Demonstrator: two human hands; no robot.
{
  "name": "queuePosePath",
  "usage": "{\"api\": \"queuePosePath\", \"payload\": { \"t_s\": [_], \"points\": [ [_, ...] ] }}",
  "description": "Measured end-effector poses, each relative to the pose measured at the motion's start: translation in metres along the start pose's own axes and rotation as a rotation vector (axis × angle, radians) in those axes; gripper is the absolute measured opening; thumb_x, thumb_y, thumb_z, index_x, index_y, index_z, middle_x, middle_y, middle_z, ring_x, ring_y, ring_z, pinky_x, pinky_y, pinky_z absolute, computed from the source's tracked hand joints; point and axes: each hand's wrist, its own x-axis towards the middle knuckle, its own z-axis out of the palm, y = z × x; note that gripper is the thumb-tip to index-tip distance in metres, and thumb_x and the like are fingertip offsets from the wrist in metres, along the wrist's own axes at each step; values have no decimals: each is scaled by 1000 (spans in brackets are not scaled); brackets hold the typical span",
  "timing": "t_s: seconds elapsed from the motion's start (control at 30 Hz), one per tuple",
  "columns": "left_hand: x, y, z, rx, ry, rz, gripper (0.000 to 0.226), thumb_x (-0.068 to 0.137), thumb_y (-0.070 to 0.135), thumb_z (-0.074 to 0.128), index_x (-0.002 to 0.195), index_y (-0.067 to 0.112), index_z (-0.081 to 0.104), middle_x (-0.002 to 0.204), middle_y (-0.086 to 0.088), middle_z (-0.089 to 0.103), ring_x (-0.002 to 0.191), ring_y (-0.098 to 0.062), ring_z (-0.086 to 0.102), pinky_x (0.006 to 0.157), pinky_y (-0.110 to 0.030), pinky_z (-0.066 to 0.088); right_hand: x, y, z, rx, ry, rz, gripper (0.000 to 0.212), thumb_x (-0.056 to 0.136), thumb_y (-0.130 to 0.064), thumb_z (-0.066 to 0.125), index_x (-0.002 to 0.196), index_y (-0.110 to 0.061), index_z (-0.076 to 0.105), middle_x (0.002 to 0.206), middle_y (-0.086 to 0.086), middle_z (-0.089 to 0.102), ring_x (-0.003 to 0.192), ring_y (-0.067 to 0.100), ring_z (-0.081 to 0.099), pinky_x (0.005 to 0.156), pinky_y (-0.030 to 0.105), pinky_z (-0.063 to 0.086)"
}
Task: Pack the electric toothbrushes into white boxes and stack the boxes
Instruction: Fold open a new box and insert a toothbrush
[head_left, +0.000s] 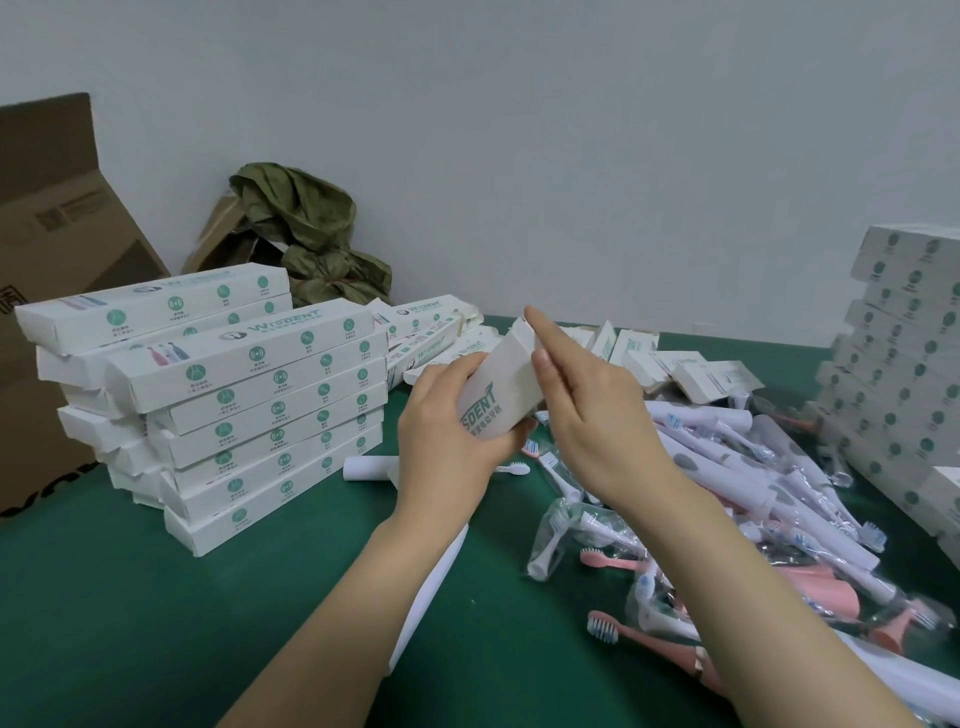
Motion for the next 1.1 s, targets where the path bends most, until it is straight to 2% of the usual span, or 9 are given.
{"api": "queuePosePath", "payload": {
  "t_s": [0.2,0.43,0.6,0.7,0.77,0.83,0.93,1.0,1.1],
  "points": [
    [-2,4,0,-33,-4,-22,56,59,27,86,111,19,68,88,13,52,83,12,47,70,1,34,-1,9,2,-232,-125,-87,63,98,-48,14,150,-14,24,141,5,48,122,19,46,80,9,23],
    [-7,3,5,-15,0,-4,62,61,23,87,118,16,65,95,8,49,93,-22,53,74,0,33,-1,8,-2,-278,-60,-126,55,95,-32,28,145,-13,36,135,7,54,112,26,56,84,21,34],
    [-9,1,7,-41,-16,19,64,63,25,85,122,18,62,97,11,49,95,-15,54,77,0,34,-4,12,5,-279,-19,-114,48,101,-26,29,143,-4,37,131,14,54,111,28,55,87,22,34],
    [-10,5,7,39,-148,-5,75,66,28,82,133,26,49,112,13,44,106,-5,42,86,-6,33,-5,16,7,-161,157,-7,39,101,-15,38,137,-5,47,123,12,60,108,22,55,87,12,30],
    [-10,13,6,141,-191,10,74,71,27,78,135,26,41,120,7,46,108,-8,39,89,-24,39,-2,18,-1,-47,254,127,36,101,-16,37,133,-12,54,117,4,63,104,18,57,88,21,39],
    [1,27,-1,197,-169,38,64,73,30,77,127,26,43,115,6,52,104,-14,44,81,-33,42,6,25,-11,283,338,321,35,102,-22,31,126,-17,56,108,-1,65,90,16,64,79,31,51],
    [43,52,-29,233,-149,120,58,69,31,80,116,26,48,104,6,58,93,-17,52,71,-36,46,14,28,-20,790,469,595,33,102,-29,27,115,-11,51,87,7,67,61,15,62,57,27,51],
    [80,62,-53,329,-173,139,60,65,30,83,115,23,52,104,5,62,91,-18,57,72,-37,50,8,34,-13,546,362,633,26,99,-25,37,110,-8,53,81,6,66,62,17,60,63,32,50],
    [131,61,-93,525,-235,21,61,63,32,85,114,19,53,103,2,61,88,-18,56,72,-36,51,-15,49,9,-451,-247,438,17,95,-22,45,101,-12,57,90,3,63,77,21,57,66,30,44]
  ]
}}
